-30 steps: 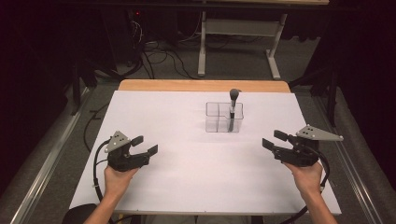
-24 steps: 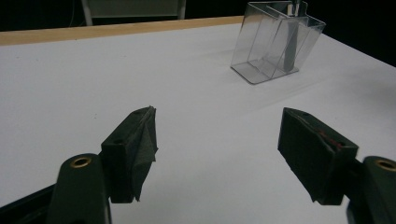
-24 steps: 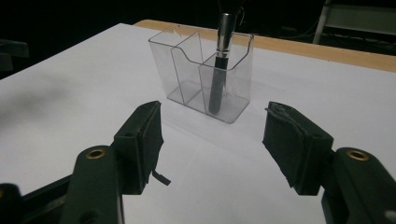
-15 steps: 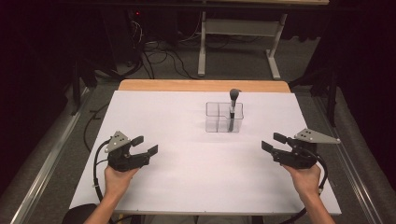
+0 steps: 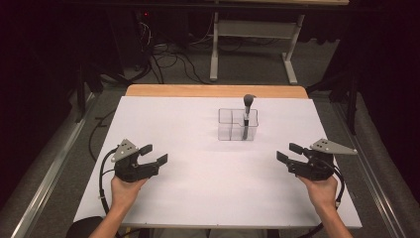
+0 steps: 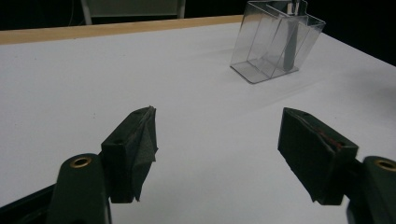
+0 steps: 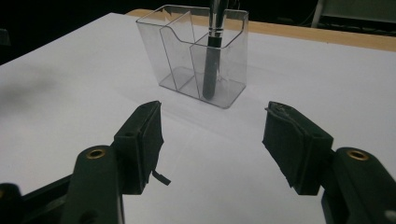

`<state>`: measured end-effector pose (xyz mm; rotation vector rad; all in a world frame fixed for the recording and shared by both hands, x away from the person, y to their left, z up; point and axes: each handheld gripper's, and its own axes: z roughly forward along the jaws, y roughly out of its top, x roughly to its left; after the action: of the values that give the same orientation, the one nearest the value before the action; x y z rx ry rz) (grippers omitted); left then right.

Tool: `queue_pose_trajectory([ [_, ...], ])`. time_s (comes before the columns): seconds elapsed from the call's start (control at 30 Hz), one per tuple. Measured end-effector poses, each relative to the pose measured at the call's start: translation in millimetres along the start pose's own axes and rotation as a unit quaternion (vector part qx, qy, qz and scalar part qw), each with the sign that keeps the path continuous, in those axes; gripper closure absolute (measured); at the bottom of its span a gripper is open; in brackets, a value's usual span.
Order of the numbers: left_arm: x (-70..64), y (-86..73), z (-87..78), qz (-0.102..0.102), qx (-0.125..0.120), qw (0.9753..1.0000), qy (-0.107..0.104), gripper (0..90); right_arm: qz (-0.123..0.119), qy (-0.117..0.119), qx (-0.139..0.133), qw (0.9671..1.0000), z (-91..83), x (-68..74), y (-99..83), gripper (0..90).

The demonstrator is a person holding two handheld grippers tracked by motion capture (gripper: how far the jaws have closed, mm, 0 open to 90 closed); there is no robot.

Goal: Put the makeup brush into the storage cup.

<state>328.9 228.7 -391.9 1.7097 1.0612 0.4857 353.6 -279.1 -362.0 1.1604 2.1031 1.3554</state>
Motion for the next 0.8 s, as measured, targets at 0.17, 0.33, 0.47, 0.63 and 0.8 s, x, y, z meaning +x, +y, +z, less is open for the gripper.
queue_pose_trajectory([
  [0.17, 0.4, 0.0, 0.3, 0.000, 0.000, 1.0000, 0.000, 28.3, 0.004, -0.004, 0.001, 1.0000, 1.9, -1.9, -4.3, 39.2],
  [0.33, 0.0, 0.0, -0.1, 0.000, 0.000, 1.0000, 0.000, 28.3, 0.008, -0.008, 0.002, 0.9999, 4.4, -3.6, -8.1, 39.2],
  [0.47, 0.5, 0.1, 0.0, -0.001, 0.000, 1.0000, 0.001, 28.3, 0.008, -0.009, 0.002, 0.9999, 6.0, -3.0, -10.6, 39.3],
  [0.63, 1.0, 0.3, -1.0, -0.003, -0.003, 1.0000, 0.002, 28.2, 0.011, -0.010, 0.000, 0.9999, 7.0, -2.9, -13.4, 39.3],
  [0.8, 1.5, 0.2, -0.5, -0.004, -0.003, 1.0000, 0.002, 28.2, 0.015, -0.011, 0.001, 0.9998, 8.5, -4.1, -17.0, 39.3],
])
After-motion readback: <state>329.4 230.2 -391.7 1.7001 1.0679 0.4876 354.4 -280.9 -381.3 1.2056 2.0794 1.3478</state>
